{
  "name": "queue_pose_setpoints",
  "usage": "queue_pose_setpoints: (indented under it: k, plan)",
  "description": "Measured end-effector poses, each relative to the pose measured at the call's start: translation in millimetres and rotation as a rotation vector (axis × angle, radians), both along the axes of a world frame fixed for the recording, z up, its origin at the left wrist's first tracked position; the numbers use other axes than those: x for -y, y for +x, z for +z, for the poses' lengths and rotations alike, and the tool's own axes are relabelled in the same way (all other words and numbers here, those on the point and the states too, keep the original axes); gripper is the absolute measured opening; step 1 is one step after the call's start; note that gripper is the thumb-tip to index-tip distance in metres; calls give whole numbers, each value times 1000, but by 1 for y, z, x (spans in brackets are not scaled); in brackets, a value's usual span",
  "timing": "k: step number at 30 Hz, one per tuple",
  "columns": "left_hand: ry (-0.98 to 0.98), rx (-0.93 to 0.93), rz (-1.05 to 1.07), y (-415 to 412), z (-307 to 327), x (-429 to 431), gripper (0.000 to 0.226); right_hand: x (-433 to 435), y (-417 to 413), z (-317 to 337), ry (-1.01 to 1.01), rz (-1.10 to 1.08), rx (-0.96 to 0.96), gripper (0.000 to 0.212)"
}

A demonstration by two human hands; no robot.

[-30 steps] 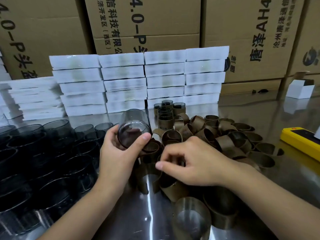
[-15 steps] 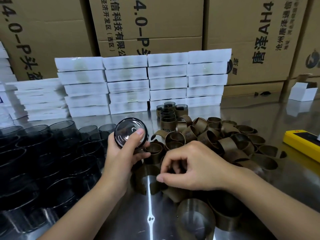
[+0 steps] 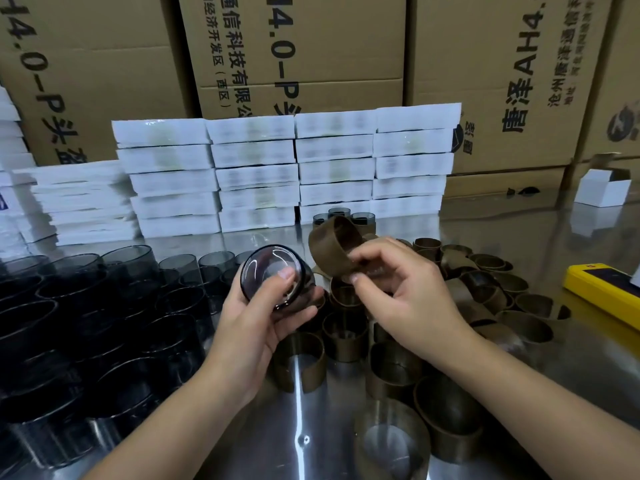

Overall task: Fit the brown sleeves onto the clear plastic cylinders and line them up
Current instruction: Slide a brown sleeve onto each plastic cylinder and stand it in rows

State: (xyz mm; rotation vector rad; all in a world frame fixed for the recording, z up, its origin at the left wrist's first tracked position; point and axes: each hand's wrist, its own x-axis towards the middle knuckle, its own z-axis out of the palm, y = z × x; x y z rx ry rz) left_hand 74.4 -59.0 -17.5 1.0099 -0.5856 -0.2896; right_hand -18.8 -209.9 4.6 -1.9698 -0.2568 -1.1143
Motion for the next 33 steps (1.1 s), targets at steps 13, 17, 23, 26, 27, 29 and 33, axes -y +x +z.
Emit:
queue_pose_setpoints:
  k: [13, 17, 23, 26, 27, 29, 33]
  plan:
    - [49, 110, 17, -8, -1, 4, 120, -11, -1, -2, -253, -132, 196, 16]
    - [126, 188, 9, -6, -4, 1, 112, -11, -2, -2, -392, -192, 237, 13]
    - [118, 168, -20, -9, -5, 3, 86, -11, -1, -2, -424, -129, 272, 13]
    - [90, 125, -47, -7, -5, 2, 82, -10, -5, -3, -360, -70, 252, 38]
    - [81, 113, -50, -6, -4, 1, 83, -10, -6, -3, -295, -43, 230, 46]
    - [77, 106, -55, -5, -4, 1, 84, -10, -7, -3, -148, 1, 185, 50]
    - [95, 106, -57, -3, -5, 1, 80, -6, -4, 2, 106, 103, -16, 31]
